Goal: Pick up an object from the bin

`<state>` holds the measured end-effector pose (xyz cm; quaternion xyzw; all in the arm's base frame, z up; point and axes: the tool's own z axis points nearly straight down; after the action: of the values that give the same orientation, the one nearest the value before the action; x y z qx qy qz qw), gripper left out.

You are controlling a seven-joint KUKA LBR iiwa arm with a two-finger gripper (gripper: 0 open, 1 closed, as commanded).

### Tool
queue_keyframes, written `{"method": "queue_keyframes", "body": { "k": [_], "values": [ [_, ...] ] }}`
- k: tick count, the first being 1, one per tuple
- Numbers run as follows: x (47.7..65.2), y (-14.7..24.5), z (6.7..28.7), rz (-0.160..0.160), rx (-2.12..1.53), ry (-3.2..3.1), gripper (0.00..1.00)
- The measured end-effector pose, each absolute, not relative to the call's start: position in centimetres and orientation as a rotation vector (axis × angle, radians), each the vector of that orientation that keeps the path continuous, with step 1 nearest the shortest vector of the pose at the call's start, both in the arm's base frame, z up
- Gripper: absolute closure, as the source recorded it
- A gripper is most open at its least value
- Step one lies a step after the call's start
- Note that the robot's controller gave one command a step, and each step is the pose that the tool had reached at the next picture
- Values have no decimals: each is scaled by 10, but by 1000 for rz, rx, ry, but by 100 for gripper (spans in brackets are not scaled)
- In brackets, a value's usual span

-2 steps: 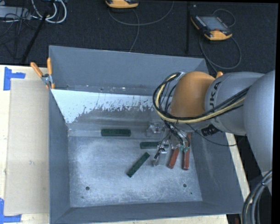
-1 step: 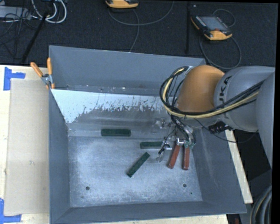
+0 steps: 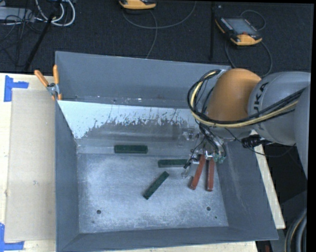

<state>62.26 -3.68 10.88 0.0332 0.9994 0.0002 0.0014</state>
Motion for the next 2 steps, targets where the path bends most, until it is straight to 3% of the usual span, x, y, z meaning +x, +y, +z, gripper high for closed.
{"method": "queue_keyframes", "body": {
  "k": [1,2],
  "values": [
    [618,-28,68,2,208,3140,0],
    [618,-28,68,1,205,3136,0]
  ]
}}
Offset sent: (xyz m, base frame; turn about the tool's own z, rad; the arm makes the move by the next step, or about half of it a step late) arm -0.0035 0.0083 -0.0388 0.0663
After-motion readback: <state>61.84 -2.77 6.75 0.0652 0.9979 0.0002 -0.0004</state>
